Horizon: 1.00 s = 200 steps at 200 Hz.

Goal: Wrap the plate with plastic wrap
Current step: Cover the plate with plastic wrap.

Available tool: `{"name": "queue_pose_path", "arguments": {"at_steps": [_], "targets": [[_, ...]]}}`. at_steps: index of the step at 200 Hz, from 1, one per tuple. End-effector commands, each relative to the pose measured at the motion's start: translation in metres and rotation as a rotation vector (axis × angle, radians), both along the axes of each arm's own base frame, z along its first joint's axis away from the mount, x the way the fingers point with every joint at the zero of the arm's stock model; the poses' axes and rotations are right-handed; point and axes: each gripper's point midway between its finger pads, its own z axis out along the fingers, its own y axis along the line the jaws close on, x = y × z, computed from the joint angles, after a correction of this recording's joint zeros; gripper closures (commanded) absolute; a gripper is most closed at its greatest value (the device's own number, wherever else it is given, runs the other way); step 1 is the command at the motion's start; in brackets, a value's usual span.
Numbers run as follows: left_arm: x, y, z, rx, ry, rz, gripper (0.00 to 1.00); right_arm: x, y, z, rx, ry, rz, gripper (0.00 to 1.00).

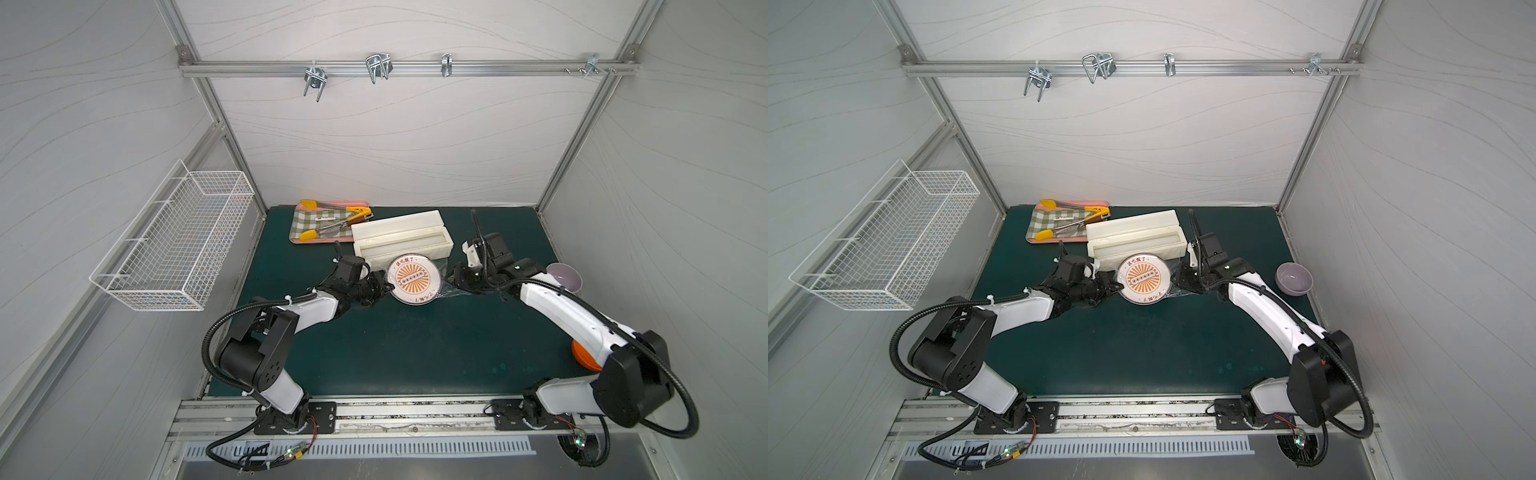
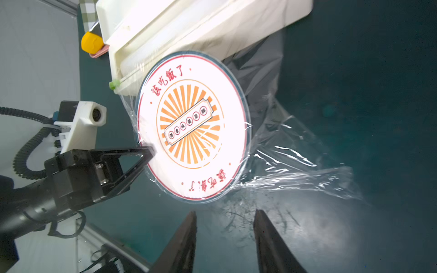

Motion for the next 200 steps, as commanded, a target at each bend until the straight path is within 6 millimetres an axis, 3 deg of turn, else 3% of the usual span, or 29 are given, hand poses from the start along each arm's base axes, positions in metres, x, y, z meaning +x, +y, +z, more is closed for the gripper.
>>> {"name": "queue_pose_path", "arguments": {"at_steps": [1, 59, 95, 115, 161, 200], "targets": [[0.004, -0.011, 0.037, -0.077, -0.084, -0.035, 1.00, 0.009, 0.017, -0.006, 0.098, 0.063, -0.031, 0.59], [0.004, -0.012, 0.040, -0.093, -0.088, -0.038, 1.00, 0.027, 0.016, -0.042, 0.125, 0.142, -0.064, 0.53], [0.002, -0.018, 0.040, -0.126, -0.077, -0.057, 1.00, 0.053, 0.034, -0.031, 0.278, 0.043, 0.005, 0.52], [0.000, -0.021, 0.043, -0.145, -0.073, -0.079, 1.00, 0.064, 0.033, -0.034, 0.376, 0.011, 0.013, 0.52], [-0.005, -0.026, 0.043, -0.172, -0.057, -0.114, 1.00, 0.070, 0.043, -0.017, 0.557, -0.057, 0.102, 0.52], [-0.004, -0.026, 0.032, -0.166, -0.038, -0.114, 1.00, 0.068, 0.049, -0.002, 0.616, -0.078, 0.140, 0.70]]}}
